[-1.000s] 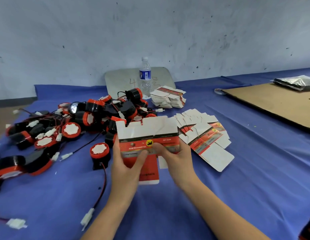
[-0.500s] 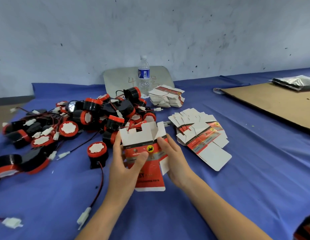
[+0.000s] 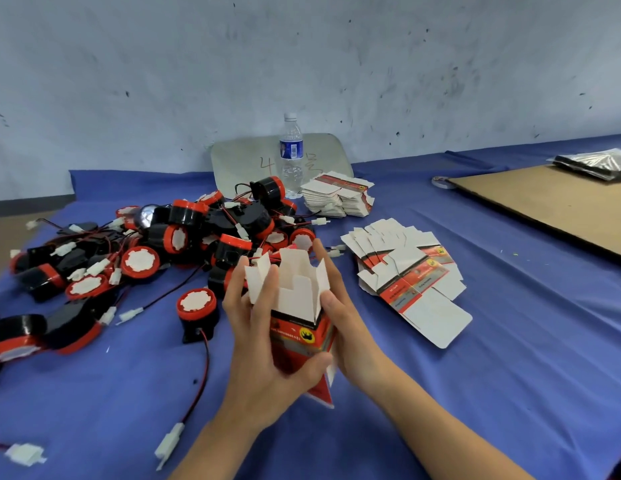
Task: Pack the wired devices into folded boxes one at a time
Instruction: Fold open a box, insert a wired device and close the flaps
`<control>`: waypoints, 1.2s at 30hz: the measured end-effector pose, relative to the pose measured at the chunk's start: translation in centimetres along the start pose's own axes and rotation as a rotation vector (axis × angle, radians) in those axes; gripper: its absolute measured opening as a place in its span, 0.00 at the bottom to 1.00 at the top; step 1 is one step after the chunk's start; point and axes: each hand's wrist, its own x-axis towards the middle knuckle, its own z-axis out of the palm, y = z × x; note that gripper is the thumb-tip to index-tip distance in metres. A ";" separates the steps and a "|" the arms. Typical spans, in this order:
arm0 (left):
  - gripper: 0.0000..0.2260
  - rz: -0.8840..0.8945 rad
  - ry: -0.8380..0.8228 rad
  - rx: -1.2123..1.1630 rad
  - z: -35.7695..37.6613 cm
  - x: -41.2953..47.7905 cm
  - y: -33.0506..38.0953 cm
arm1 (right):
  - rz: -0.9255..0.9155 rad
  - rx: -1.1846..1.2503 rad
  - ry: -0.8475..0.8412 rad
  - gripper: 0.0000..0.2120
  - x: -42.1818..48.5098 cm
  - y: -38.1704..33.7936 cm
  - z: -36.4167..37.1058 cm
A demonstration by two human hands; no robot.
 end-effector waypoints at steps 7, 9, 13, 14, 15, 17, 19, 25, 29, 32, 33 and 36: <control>0.37 0.113 -0.015 0.071 0.2 0.0 -0.6 | -0.039 -0.107 0.141 0.29 -0.1 -0.9 0.2; 0.36 0.093 -0.031 0.053 0.1 0.1 -0.6 | -0.044 -0.118 0.151 0.27 -0.2 -0.9 0.1; 0.26 0.038 -0.036 0.005 -0.2 0.1 -0.6 | -0.047 -0.141 0.100 0.25 -0.6 -0.5 0.4; 0.23 0.028 -0.022 0.012 -0.3 0.1 -0.5 | -0.037 -0.153 0.088 0.25 -0.7 -0.4 0.5; 0.19 0.017 -0.011 0.021 -0.3 0.2 -0.4 | -0.029 -0.165 0.083 0.25 -0.7 -0.4 0.5; 0.13 -0.005 -0.002 0.006 -0.5 0.3 -0.2 | -0.020 -0.175 0.086 0.25 -0.7 -0.3 0.6; 0.08 -0.010 0.004 -0.029 -0.6 0.4 0.0 | -0.026 -0.177 0.095 0.26 -0.5 -0.4 0.6; 0.07 -0.002 0.088 0.001 -0.5 0.4 0.7 | -0.035 -0.204 0.036 0.34 -0.4 -0.4 0.3; 0.29 -0.084 0.050 -0.075 -0.2 0.4 1.1 | -0.046 -0.292 0.048 0.37 -0.3 -0.5 -0.2; 0.28 -0.094 0.042 -0.059 -0.2 0.2 1.0 | -0.045 -0.302 0.053 0.33 -0.3 -0.6 0.0; 0.28 -0.099 0.039 -0.058 -0.3 0.2 0.9 | -0.039 -0.294 0.047 0.30 -0.4 -0.6 0.1; 0.24 -0.071 0.011 -0.021 -0.7 0.5 1.0 | -0.032 -0.302 0.050 0.25 -0.5 -0.7 0.5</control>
